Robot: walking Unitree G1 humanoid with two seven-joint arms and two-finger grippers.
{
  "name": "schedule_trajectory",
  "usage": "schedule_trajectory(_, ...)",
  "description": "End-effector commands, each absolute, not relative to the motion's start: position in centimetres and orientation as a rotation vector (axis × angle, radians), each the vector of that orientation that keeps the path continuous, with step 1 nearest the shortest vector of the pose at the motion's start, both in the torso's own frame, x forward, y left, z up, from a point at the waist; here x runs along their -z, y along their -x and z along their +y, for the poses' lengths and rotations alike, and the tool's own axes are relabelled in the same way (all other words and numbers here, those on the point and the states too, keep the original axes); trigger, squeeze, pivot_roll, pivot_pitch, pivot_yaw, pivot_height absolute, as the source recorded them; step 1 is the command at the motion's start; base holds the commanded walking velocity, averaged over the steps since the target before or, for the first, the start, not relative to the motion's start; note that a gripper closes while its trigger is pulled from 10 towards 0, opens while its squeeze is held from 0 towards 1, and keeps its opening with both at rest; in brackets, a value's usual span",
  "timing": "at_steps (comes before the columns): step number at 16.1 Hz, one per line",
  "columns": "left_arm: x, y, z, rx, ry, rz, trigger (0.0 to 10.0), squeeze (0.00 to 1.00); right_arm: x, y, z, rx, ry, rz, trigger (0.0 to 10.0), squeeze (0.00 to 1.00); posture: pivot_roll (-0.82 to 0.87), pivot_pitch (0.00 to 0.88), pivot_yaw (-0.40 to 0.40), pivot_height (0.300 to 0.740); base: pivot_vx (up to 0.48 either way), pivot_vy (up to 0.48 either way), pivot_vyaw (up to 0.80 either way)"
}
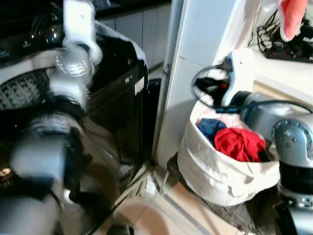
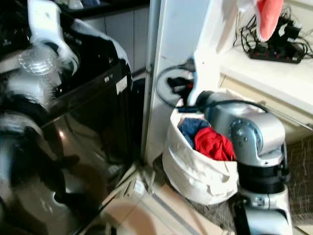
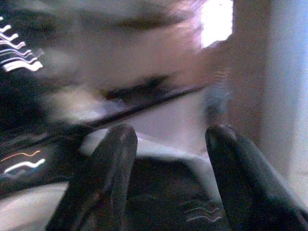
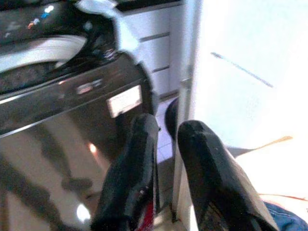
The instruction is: Clothes washing
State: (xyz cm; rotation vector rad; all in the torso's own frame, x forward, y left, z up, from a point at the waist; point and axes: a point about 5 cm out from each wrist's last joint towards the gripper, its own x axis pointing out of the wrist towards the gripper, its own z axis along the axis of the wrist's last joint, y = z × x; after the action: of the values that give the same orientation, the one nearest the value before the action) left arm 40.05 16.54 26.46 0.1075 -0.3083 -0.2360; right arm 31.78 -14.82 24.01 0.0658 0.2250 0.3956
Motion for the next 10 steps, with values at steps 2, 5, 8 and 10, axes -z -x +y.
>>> schedule_trajectory(2, -23.2, -36.4, 11.9, 0.604, -0.142, -0.311, 10.0, 0.00, -22.0, -33.5, -18.2, -0.224, -0.026, 0.286, 10.0, 1.00, 0.00, 0.000, -0.046, 0.740, 0.000, 0.000, 0.00)
schedule_trajectory(5, -19.6, -34.0, 10.0, 0.679, -0.179, -0.250, 10.0, 0.00, -18.6, -35.2, -20.3, -0.142, -0.003, 0.406, 10.0, 1.00, -0.01, 0.000, -0.044, 0.740, 0.000, 0.000, 0.00)
schedule_trajectory(8, -17.7, -30.3, 8.0, 0.894, -0.191, -0.161, 10.0, 0.00, -12.5, -36.4, -22.4, -0.101, 0.079, 0.597, 10.0, 1.00, 0.01, 0.000, -0.045, 0.740, 0.000, 0.000, 0.00)
schedule_trajectory(10, -17.1, -29.5, 7.7, 0.921, -0.218, -0.135, 10.0, 0.00, -11.3, -36.3, -23.2, -0.065, 0.075, 0.618, 10.0, 1.00, 0.02, 0.000, -0.042, 0.740, 0.000, 0.000, 0.00)
